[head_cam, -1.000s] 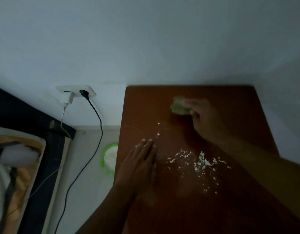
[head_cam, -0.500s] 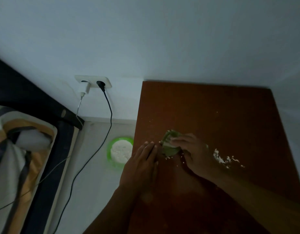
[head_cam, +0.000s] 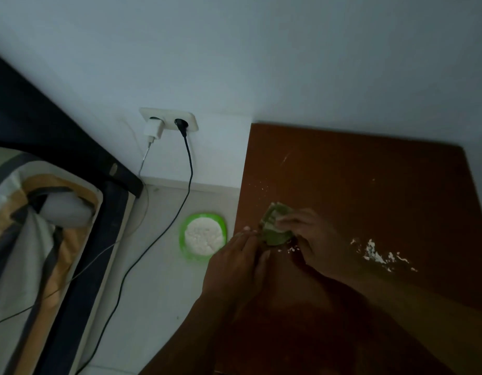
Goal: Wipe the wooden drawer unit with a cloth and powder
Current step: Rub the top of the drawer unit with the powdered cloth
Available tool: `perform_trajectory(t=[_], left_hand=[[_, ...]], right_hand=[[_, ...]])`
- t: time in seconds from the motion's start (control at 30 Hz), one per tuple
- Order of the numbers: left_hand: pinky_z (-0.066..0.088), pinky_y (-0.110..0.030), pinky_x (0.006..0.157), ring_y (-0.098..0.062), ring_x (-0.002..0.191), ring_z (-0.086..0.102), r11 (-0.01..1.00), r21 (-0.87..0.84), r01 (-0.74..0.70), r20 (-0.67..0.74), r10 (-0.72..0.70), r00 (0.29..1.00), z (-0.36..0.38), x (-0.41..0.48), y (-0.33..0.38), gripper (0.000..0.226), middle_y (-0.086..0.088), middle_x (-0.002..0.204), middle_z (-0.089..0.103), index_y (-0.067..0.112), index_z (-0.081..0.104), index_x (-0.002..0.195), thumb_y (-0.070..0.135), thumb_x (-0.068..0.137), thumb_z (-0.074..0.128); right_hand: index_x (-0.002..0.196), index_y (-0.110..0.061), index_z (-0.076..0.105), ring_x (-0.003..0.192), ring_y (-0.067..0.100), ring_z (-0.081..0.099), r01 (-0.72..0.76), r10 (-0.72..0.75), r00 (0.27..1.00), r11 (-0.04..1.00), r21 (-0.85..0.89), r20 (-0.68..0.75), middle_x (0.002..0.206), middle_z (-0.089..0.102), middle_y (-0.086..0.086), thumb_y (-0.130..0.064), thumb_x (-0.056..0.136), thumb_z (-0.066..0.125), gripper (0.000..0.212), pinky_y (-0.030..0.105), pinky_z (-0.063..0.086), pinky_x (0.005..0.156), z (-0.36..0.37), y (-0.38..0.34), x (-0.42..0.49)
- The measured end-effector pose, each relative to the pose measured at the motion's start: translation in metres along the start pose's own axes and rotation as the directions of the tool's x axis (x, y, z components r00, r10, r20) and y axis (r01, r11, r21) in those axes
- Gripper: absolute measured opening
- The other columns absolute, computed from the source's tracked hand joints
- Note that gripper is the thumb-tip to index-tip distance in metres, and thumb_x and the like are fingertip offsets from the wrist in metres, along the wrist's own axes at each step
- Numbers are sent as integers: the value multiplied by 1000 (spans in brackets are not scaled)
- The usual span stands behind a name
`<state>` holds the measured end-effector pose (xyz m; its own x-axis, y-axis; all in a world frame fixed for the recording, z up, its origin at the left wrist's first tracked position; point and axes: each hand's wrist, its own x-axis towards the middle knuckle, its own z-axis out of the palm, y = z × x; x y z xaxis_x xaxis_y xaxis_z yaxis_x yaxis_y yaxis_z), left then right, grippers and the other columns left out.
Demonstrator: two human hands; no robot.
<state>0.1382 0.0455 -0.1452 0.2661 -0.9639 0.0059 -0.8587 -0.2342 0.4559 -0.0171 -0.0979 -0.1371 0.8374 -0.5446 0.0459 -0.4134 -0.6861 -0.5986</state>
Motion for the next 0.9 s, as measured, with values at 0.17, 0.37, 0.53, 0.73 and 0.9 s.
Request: perform_trajectory(t=[0.17, 0.37, 0.53, 0.73, 0.9], left_hand=[[41, -28, 102, -19, 136, 47, 998, 25, -51, -3, 51, 999, 3, -13, -12, 42, -6, 143, 55, 14, 57, 133, 35, 98, 49], [22, -31, 119, -16, 150, 20, 997, 18, -74, 56, 73, 996, 9, -26, -15, 54, -5, 160, 29, 9, 41, 148, 40, 104, 32], [33, -35, 116, -21, 147, 29, 994, 55, -92, 76, 88, 993, -2, -33, -24, 53, -11, 155, 38, 5, 46, 145, 35, 103, 32], [28, -35, 117, -23, 147, 29, 991, 88, -100, 105, 91, 990, -6, -34, -23, 56, -12, 156, 37, 4, 44, 146, 35, 101, 31], [19, -36, 121, -23, 150, 21, 994, 80, -77, 110, 68, 992, 4, -23, -17, 60, -13, 159, 30, 3, 39, 148, 39, 102, 26]], right_hand=[[123, -4, 66, 120, 26, 57, -73, 53, 969, 994, -75, -243, 129, 62, 16, 6, 86, 52, 41, 21, 37, 109, -34, 26, 115], [129, -5, 62, 127, 35, 47, -90, 71, 987, 987, -131, -143, 138, 57, 12, 5, 87, 51, 44, 41, 35, 112, 20, 25, 128], [120, -9, 69, 117, 26, 55, 137, -139, 990, 985, -105, -18, 128, 66, 7, 11, 79, 57, 47, 40, 47, 98, 28, -4, 36], [104, 2, 73, 102, 31, 62, 160, -166, 984, 983, -88, -66, 111, 71, 18, 5, 86, 48, 31, 47, 54, 88, -5, -7, 10], [123, 4, 63, 124, 40, 52, -190, 130, 930, 971, -147, -345, 131, 58, 25, 7, 87, 47, 40, 30, 33, 110, -56, 59, 124]])
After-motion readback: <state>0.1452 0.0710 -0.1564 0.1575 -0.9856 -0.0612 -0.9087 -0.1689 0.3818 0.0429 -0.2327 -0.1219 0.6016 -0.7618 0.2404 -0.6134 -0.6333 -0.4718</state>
